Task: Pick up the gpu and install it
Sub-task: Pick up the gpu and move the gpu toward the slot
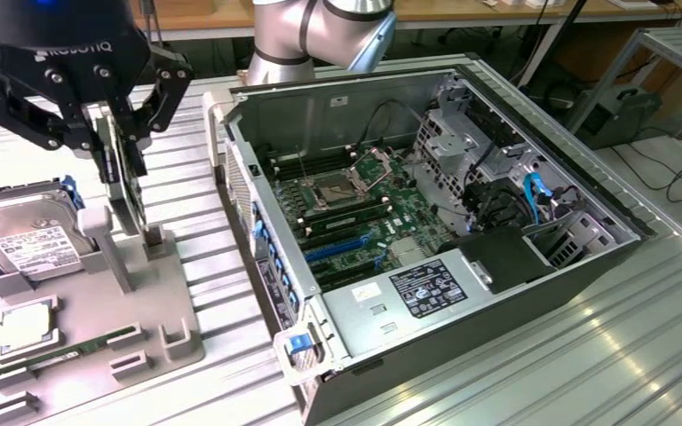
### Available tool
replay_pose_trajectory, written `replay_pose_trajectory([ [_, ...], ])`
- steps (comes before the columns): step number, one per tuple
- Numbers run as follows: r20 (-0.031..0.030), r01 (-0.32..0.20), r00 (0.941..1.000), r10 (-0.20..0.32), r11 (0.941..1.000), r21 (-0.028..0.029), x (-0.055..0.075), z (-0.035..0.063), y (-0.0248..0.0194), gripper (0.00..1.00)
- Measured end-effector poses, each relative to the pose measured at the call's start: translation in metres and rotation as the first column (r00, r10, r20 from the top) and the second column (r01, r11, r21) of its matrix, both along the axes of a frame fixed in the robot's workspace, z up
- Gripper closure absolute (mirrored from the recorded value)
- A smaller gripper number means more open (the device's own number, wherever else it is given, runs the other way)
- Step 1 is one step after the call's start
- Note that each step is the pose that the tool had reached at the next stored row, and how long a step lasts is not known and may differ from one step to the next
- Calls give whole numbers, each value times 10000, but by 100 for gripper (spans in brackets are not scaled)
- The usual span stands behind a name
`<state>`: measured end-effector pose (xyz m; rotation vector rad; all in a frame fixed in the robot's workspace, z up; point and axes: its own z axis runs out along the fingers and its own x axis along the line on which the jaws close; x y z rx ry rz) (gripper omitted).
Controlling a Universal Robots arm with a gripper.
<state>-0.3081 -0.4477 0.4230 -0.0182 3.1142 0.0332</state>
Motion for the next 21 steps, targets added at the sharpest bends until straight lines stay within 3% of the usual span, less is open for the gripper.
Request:
replay_pose_trajectory([
  [9,-2,0,10000,0,10000,-2,16,12,1,72],
  [21,0,0,10000,0,10000,0,196,10,6,72],
])
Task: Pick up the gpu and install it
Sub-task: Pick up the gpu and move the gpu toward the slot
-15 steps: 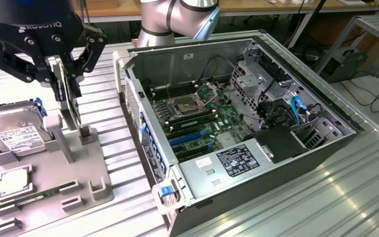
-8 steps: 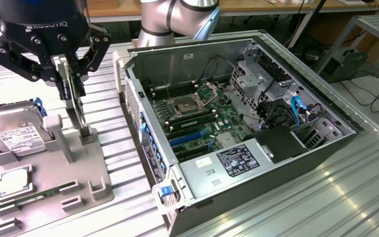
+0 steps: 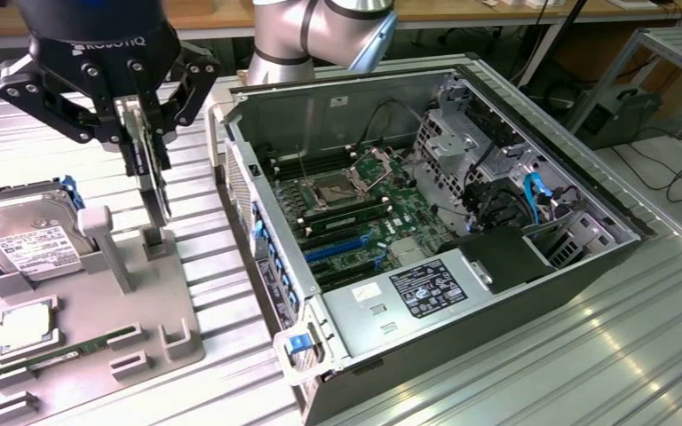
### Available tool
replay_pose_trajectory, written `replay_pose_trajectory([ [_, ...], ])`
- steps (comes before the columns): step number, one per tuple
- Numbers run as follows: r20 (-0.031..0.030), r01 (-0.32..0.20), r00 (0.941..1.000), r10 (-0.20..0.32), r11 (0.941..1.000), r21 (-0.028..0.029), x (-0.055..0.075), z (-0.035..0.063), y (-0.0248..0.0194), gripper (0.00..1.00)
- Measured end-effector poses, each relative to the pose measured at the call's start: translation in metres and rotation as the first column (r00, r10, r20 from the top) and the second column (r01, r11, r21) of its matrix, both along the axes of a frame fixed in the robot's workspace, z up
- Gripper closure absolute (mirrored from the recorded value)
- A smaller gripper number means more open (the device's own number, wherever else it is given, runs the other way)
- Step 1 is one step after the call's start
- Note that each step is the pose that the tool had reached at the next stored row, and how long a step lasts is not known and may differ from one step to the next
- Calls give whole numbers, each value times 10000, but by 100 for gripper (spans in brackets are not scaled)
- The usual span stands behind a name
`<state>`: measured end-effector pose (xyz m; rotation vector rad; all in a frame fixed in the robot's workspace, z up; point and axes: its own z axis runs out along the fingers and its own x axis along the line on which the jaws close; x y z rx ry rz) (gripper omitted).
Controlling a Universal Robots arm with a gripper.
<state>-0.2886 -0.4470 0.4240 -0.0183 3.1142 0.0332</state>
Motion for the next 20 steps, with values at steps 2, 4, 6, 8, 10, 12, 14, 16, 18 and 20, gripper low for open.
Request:
replay_pose_trajectory([
  [2,0,0,10000,0,10000,0,30,0,1,72],
  [4,0,0,10000,0,10000,0,59,0,2,72],
  [6,1,0,10000,0,10000,0,92,0,3,72],
  [8,0,0,10000,0,10000,0,124,0,4,72],
  [10,0,0,10000,0,10000,0,161,0,6,72],
  [12,0,0,10000,0,10000,0,212,0,8,72],
  [14,0,0,10000,0,10000,0,243,0,9,72],
  [16,0,1,10000,-1,10000,0,275,0,10,72],
  [18,1,0,10000,0,10000,0,311,0,14,72],
  [20,-1,0,10000,0,10000,-1,349,0,15,72],
])
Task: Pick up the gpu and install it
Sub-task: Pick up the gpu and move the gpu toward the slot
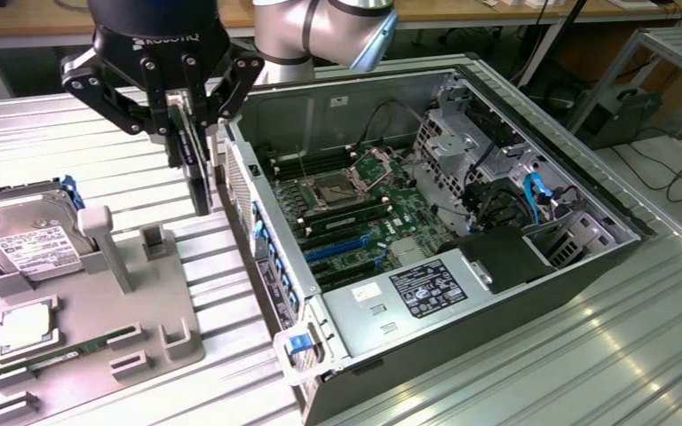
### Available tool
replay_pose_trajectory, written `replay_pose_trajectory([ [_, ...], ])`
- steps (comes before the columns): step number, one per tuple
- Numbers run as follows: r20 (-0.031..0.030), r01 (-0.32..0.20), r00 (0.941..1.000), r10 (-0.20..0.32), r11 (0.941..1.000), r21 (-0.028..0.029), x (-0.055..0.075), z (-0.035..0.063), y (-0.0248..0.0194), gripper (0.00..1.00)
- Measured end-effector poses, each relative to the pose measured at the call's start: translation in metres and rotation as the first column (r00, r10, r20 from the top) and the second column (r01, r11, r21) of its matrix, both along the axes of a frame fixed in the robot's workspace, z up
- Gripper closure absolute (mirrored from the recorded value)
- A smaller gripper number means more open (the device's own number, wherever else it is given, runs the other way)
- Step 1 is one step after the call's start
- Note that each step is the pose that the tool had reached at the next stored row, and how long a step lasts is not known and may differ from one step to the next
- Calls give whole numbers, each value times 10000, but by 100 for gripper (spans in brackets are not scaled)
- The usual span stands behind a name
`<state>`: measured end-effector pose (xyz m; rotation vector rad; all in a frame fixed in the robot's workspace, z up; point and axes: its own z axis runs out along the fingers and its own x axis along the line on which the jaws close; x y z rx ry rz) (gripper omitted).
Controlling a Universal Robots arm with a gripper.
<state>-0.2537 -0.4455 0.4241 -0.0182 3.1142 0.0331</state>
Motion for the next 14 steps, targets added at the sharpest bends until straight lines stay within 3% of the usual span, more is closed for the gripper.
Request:
replay_pose_trajectory([
  [14,1,0,10000,0,10000,1,263,-1,16,72],
])
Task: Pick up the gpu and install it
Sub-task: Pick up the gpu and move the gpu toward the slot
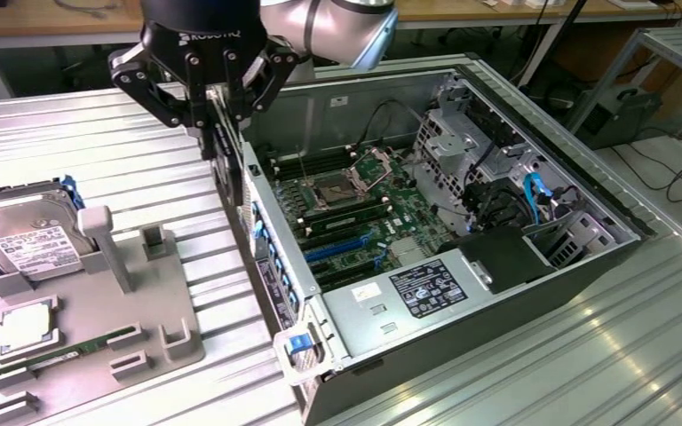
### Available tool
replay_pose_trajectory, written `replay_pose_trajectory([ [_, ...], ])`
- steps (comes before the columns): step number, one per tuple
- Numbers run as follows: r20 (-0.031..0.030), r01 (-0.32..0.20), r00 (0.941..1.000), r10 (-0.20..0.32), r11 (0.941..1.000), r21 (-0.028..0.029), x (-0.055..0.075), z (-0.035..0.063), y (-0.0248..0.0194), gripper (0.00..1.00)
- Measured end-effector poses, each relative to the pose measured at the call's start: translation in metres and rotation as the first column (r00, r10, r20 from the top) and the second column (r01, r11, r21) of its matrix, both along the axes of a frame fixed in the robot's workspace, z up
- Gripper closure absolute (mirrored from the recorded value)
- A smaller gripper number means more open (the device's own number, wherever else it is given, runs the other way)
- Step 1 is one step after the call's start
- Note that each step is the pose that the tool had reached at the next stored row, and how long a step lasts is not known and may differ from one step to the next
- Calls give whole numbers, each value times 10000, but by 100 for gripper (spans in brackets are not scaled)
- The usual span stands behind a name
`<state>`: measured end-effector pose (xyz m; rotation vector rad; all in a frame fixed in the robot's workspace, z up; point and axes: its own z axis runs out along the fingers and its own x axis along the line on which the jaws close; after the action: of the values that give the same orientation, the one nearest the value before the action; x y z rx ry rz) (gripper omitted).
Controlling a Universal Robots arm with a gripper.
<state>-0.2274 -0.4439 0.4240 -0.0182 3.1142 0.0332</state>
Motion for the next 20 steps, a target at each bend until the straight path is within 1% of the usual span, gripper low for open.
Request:
replay_pose_trajectory([
  [4,-1,0,10000,0,10000,-1,68,0,1,72],
  [8,-1,0,10000,0,10000,-1,173,0,2,72],
  [18,-1,-116,9999,116,9999,-1,376,1,7,72],
  [19,0,-116,9999,116,9999,-1,430,0,12,72],
  [20,0,-117,9999,117,9999,0,455,0,13,72],
])
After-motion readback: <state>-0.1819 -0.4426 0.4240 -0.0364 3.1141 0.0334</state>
